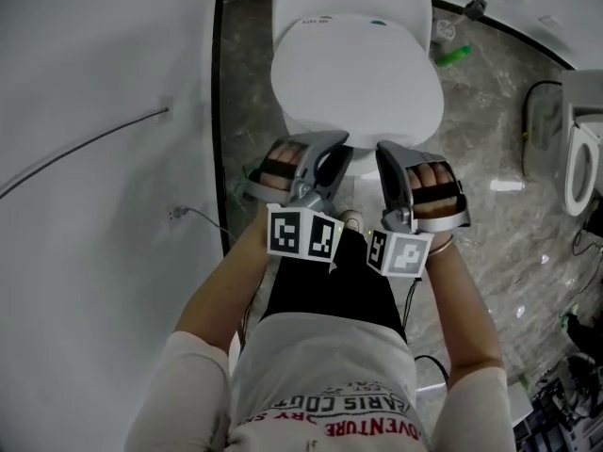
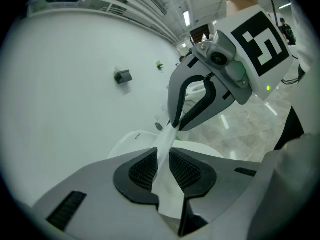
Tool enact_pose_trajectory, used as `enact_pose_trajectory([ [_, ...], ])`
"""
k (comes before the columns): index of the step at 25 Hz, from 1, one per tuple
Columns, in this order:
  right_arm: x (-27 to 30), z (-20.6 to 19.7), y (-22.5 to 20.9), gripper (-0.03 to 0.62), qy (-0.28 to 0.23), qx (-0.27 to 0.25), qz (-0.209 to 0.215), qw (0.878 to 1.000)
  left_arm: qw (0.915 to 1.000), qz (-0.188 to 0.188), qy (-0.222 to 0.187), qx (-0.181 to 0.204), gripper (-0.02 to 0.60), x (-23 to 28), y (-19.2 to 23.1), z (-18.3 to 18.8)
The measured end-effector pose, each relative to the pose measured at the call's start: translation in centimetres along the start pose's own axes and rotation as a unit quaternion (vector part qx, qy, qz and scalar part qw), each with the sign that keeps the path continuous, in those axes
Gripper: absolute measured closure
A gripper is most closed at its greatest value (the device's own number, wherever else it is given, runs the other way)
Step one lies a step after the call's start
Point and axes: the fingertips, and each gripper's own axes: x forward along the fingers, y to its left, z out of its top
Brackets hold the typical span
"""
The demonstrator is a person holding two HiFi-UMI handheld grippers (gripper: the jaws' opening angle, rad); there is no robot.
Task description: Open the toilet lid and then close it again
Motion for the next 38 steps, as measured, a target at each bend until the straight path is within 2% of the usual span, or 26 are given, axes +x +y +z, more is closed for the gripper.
enact_pose_trajectory([
  [3, 0.4, 0.1, -2.8, 0.565, 0.006, 0.001, -0.006, 1.000, 0.9999, 0.002, -0.010, 0.006, 0.505, 0.1, 2.6, 1.0],
  [8, 1.0, 0.4, -6.7, 0.566, -0.004, 0.020, 0.007, 1.000, 0.9994, -0.013, -0.007, 0.031, 0.517, 0.2, 6.1, 2.2],
  [14, 2.1, -0.9, -12.9, 0.566, -0.039, 0.056, 0.043, 0.997, 0.9968, -0.025, 0.012, 0.075, 0.532, 2.0, 11.6, 5.1],
  [22, 4.9, -2.8, -20.5, 0.566, -0.064, 0.069, 0.068, 0.993, 0.9947, -0.039, 0.018, 0.093, 0.538, 5.3, 18.6, 7.6],
  [29, 8.5, -4.1, -25.6, 0.566, -0.057, 0.093, 0.078, 0.991, 0.9970, -0.054, 0.013, 0.055, 0.534, 8.4, 24.1, 8.4],
  [33, 10.7, -4.7, -28.2, 0.565, -0.053, 0.100, 0.078, 0.991, 0.9972, -0.055, 0.012, 0.050, 0.534, 10.1, 27.0, 8.6],
  [38, 13.4, -5.6, -30.9, 0.565, -0.032, 0.119, 0.076, 0.989, 0.9960, -0.080, -0.004, 0.040, 0.532, 12.4, 30.0, 8.6],
])
